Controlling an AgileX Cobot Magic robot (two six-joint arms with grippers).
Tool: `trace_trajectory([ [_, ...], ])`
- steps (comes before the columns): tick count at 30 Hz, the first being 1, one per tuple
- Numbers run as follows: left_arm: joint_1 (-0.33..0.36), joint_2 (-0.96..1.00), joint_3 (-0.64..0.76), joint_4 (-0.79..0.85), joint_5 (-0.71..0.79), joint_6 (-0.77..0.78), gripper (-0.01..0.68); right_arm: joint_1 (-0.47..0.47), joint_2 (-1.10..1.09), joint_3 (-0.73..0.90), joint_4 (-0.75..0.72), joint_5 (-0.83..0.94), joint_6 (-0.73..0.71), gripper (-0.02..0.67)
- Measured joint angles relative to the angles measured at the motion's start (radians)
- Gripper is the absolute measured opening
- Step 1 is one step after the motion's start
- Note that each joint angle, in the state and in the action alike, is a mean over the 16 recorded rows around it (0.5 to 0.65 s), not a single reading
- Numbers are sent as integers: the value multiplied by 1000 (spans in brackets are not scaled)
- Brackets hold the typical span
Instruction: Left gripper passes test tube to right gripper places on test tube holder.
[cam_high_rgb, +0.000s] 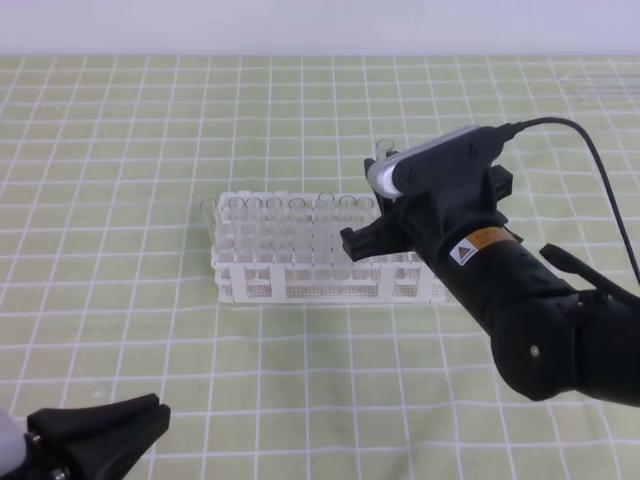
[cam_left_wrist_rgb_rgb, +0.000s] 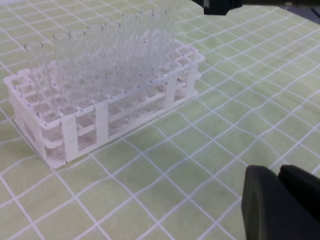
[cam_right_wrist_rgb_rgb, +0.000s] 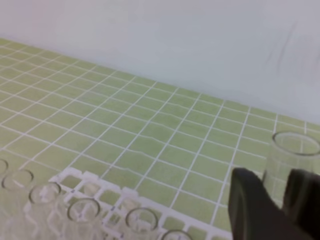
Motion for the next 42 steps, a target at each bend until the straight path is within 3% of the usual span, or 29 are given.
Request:
trace_trajectory([
  [26,0,-1,0,-1,3,0,37,0,27,0,36,-14,21,118],
  [42,0,-3,0,-2,3,0,37,0,27,0,39,-6,27,268],
])
